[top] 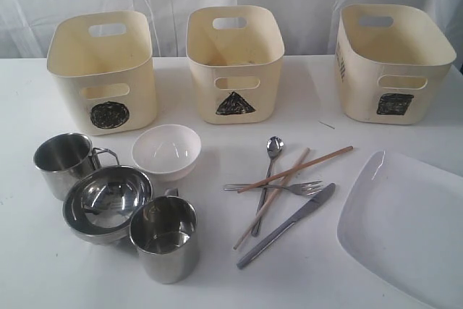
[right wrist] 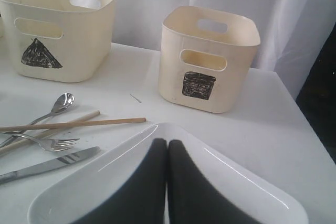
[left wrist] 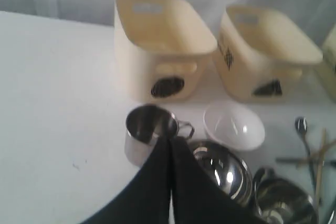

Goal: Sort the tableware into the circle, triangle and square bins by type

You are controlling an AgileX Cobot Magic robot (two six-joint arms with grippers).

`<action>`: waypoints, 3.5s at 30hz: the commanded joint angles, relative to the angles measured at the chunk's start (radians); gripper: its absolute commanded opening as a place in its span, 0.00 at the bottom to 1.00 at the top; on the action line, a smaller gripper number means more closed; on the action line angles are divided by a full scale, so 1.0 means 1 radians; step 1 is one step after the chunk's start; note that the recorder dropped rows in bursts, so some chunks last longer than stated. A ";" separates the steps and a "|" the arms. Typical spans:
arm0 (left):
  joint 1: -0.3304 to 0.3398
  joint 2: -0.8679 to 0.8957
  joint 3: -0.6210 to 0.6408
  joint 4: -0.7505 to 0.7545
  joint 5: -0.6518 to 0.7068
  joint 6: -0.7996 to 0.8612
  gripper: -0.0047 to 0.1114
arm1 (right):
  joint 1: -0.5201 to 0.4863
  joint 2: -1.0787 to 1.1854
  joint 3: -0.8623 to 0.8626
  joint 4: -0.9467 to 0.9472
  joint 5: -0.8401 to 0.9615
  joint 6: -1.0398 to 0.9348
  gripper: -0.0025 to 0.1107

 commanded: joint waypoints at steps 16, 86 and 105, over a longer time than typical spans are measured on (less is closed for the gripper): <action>-0.010 0.748 -0.343 0.123 0.120 0.263 0.49 | -0.006 -0.006 0.005 -0.003 -0.006 -0.008 0.02; -0.010 0.988 -0.493 0.181 -0.182 0.223 0.04 | -0.006 -0.006 0.005 -0.003 -0.006 -0.006 0.02; -0.010 1.579 -1.109 0.209 -0.274 0.216 0.04 | -0.006 -0.006 0.005 -0.003 -0.006 -0.006 0.02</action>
